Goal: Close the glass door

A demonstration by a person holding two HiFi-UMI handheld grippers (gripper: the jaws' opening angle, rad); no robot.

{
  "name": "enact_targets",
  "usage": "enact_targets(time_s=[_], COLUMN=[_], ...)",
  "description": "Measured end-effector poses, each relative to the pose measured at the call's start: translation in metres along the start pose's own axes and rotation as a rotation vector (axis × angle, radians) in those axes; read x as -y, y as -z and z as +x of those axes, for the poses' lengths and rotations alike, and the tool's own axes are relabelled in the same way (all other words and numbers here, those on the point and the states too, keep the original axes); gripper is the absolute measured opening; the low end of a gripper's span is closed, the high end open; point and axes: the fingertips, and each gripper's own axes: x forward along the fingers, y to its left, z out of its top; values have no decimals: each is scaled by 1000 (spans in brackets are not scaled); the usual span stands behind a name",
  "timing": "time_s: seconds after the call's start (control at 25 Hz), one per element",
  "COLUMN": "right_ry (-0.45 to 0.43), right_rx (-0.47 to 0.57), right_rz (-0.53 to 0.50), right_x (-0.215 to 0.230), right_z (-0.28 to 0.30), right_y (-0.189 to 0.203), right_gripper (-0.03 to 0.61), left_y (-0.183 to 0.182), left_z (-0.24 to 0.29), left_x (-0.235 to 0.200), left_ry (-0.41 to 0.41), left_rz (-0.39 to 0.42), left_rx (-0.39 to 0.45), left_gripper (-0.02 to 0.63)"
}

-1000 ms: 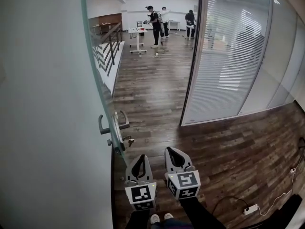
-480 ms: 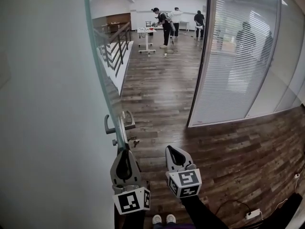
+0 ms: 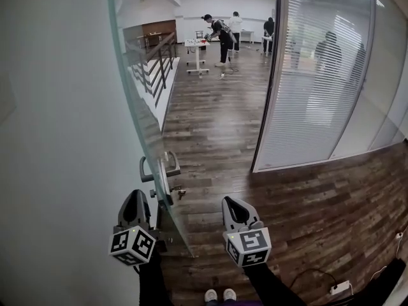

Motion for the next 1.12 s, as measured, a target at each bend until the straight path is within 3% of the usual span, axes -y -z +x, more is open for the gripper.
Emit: enact_targets(time_s=[0.12,0.2,0.36,0.48,0.76,1.12], right_ry=[7,8,4,3,4,2], right_rx=[1,-1,2,0,4,-3], right_rz=[-1,-2,-8,-12,-13,-14], right_x=[5,6,6,6,7,2], right_z=[1,1,2,2,2,1], right_y=[0,2,2,2,1,3], right_gripper=[-3,-3,-3,-3,-3,-3], left_y=[22,30,33,33,30,30], left_z=[12,16,19,22,28,29], left_x=[4,12,12,18,39,41], left_ry=[22,52,37,75,134,139], left_rz=[98,157,208,202,285,273], left_rx=[-140,-178,-190,-203,-196,-196], left_gripper=[3,3,3,3,2,0])
